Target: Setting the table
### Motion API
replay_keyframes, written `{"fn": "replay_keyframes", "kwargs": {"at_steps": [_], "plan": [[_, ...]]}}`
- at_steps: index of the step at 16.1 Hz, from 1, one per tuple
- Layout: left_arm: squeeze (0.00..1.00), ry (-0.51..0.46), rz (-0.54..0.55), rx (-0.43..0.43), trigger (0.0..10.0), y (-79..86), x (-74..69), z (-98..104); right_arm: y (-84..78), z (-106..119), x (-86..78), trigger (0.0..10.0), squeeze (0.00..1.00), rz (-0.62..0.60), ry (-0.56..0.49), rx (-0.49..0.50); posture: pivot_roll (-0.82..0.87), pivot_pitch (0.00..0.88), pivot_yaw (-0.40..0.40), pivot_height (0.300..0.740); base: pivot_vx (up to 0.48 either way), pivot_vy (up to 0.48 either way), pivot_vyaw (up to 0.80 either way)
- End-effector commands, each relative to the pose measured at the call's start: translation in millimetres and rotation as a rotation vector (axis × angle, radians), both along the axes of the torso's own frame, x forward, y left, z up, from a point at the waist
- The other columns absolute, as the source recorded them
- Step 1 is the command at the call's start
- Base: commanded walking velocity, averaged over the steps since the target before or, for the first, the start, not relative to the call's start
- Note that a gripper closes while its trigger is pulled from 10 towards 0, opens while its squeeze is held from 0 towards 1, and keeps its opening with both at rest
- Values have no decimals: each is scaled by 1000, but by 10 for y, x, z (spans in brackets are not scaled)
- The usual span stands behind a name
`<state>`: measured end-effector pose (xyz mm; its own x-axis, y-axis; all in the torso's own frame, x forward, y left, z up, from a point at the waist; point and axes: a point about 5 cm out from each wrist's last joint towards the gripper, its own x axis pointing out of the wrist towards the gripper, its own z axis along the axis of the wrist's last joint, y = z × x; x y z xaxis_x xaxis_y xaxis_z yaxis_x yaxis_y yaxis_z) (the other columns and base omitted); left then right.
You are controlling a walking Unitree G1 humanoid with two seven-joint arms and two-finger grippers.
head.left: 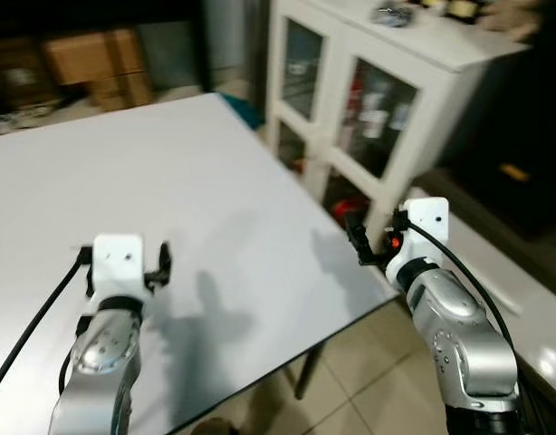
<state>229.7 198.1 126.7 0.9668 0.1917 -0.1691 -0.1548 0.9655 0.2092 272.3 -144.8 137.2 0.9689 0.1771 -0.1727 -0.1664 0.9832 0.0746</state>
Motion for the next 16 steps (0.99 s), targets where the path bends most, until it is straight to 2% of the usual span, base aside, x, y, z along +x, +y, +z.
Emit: {"fn": "replay_keyframes", "kwargs": {"at_steps": [1, 2, 3, 4, 5, 6, 7, 9, 12, 13, 14, 16], "plan": [[1000, -33, 0, 22, 10000, 2, 17, 83, -53, 63, 22, 10000, 1000, -15, -35, 5, 70, 0, -34, 740, 0, 0, 800], [1000, -46, -10, 5, 10000, -9, 47, 127, -50, 71, 24, 10000, 1000, -8, -50, -27, 70, 0, -24, 740, 0, 0, 800], [1000, -62, -12, 22, 10000, -6, 117, 184, -29, 82, -10, 10000, 1000, 8, -71, -66, 64, 0, -4, 740, 0, 0, 800], [1000, -72, -25, 32, 10000, -12, 135, 202, -30, 84, -22, 10000, 1000, 6, -82, -76, 61, 0, 3, 740, 0, 0, 800], [1000, -79, -83, 25, 10000, -44, 166, 224, -37, 79, -54, 10000, 1000, 1, -92, -88, 55, 0, 13, 740, 0, 0, 800], [1000, -84, -82, 27, 10000, -45, 174, 231, -42, 81, -71, 10000, 1000, -1, -93, -74, 52, 0, 17, 740, 0, 0, 800], [0, -92, -78, 13, 10000, -43, 188, 241, -63, 86, -91, 10000, 1000, -17, -101, -73, 46, 0, 31, 740, 0, 0, 800], [0, -92, -85, 38, 10000, -61, 208, 252, -101, 54, -132, 10000, 1000, -43, -93, -38, 44, 0, 46, 740, 0, 0, 800], [0, -141, -106, 66, 10000, -120, 280, 293, -67, 50, -169, 10000, 1000, -2, -112, 20, 43, 0, 47, 740, 0, 0, 800], [0, -131, -129, 54, 10000, -155, 292, 282, -29, 54, -175, 10000, 1000, 8, -110, 6, 35, 0, 48, 740, 0, 0, 800], [0, -123, -103, 41, 10000, -133, 281, 256, -12, 46, -151, 10000, 1000, 6, -84, -54, 31, 0, 53, 740, 0, 0, 800], [0, -91, -67, 38, 10000, -81, 224, 162, -13, 68, -128, 10000, 1000, -20, -86, -58, 32, 0, 49, 740, 0, 0, 800]]}}
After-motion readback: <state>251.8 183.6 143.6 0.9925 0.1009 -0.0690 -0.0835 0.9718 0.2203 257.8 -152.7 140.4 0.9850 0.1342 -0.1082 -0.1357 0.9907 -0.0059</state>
